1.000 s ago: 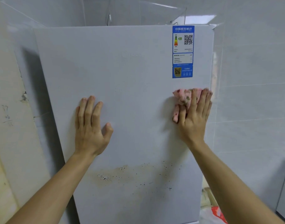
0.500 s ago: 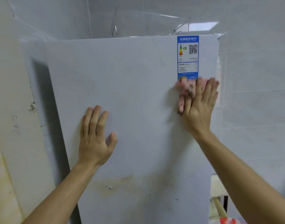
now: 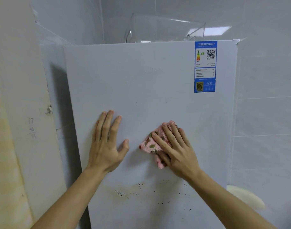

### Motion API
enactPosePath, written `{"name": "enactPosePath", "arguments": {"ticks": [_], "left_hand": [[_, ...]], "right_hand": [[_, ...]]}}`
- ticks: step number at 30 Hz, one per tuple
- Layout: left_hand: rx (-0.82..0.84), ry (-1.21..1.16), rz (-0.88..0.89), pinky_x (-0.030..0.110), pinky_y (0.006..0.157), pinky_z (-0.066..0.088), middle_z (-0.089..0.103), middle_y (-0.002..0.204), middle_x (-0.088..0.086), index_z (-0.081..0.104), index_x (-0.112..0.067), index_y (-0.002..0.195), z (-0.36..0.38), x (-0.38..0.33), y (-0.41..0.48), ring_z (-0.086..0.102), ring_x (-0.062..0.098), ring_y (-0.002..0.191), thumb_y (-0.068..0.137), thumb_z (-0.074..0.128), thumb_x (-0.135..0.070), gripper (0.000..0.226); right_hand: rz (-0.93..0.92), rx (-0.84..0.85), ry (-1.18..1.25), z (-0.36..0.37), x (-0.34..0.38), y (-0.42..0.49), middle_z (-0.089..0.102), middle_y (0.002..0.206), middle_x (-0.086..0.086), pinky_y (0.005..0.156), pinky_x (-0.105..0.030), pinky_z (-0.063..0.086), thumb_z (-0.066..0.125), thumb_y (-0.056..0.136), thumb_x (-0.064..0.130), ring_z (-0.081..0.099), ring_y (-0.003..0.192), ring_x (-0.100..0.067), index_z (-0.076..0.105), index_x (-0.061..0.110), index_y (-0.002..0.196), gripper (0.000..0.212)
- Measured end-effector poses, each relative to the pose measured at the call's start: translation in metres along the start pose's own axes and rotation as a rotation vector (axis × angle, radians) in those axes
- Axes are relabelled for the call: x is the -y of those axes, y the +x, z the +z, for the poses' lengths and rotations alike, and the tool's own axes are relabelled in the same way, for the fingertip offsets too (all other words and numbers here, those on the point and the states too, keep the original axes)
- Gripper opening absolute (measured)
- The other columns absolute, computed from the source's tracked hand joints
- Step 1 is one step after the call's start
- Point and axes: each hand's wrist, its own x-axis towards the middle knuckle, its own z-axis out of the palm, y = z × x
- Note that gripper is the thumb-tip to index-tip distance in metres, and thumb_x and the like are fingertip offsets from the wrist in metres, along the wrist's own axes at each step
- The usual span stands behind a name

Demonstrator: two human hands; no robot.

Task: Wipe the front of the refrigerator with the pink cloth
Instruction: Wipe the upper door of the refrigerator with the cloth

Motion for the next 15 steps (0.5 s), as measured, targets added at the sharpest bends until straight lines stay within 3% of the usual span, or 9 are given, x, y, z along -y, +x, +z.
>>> {"name": "enactPosePath", "arguments": {"ticks": [3, 6, 9, 13, 15], "left_hand": [[0.003, -0.001, -0.003, 0.049, 0.131, 0.015, 0.019, 0.172, 0.013, 0.034, -0.008, 0.16, -0.003, 0.003, 0.001, 0.011, 0.033, 0.162, 0.094, 0.057, -0.041, 0.078], [0.027, 0.007, 0.015, 0.055, 0.129, 0.017, 0.019, 0.172, 0.013, 0.032, -0.005, 0.161, -0.001, 0.003, -0.001, 0.011, 0.035, 0.161, 0.095, 0.056, -0.04, 0.079], [0.025, 0.016, 0.026, 0.058, 0.128, 0.018, 0.022, 0.171, 0.014, 0.031, -0.002, 0.16, 0.002, 0.003, -0.003, 0.013, 0.037, 0.161, 0.095, 0.056, -0.038, 0.078], [0.009, 0.008, 0.032, 0.056, 0.128, 0.02, 0.024, 0.171, 0.014, 0.033, -0.001, 0.159, 0.001, 0.005, -0.003, 0.014, 0.036, 0.161, 0.094, 0.058, -0.04, 0.081], [0.02, -0.012, 0.031, 0.056, 0.128, 0.019, 0.021, 0.171, 0.015, 0.03, 0.002, 0.159, 0.001, 0.007, -0.004, 0.013, 0.035, 0.161, 0.091, 0.061, -0.045, 0.088]], "right_hand": [[0.039, -0.062, 0.041, -0.008, -0.02, 0.036, 0.028, 0.17, -0.017, 0.131, -0.049, 0.019, 0.038, 0.112, 0.036, 0.021, 0.16, -0.035, 0.039, 0.014, 0.161, 0.053], [0.376, -0.281, 0.179, -0.018, -0.036, 0.097, 0.025, 0.169, -0.023, 0.132, -0.049, 0.012, 0.04, 0.11, 0.025, 0.018, 0.159, -0.04, 0.029, 0.001, 0.162, 0.058], [0.589, -0.385, 0.289, -0.026, -0.027, 0.147, 0.022, 0.17, -0.025, 0.132, -0.053, 0.008, 0.048, 0.1, 0.013, 0.013, 0.16, -0.041, 0.03, 0.005, 0.161, 0.064], [0.285, -0.233, 0.189, 0.002, 0.036, 0.118, 0.031, 0.166, -0.026, 0.129, -0.057, 0.021, 0.029, 0.11, 0.033, 0.022, 0.157, -0.046, 0.047, 0.005, 0.155, 0.056], [0.14, -0.129, 0.148, 0.017, 0.063, 0.078, 0.033, 0.166, -0.023, 0.128, -0.055, 0.025, 0.033, 0.11, 0.036, 0.024, 0.158, -0.043, 0.05, 0.009, 0.154, 0.054]]}}
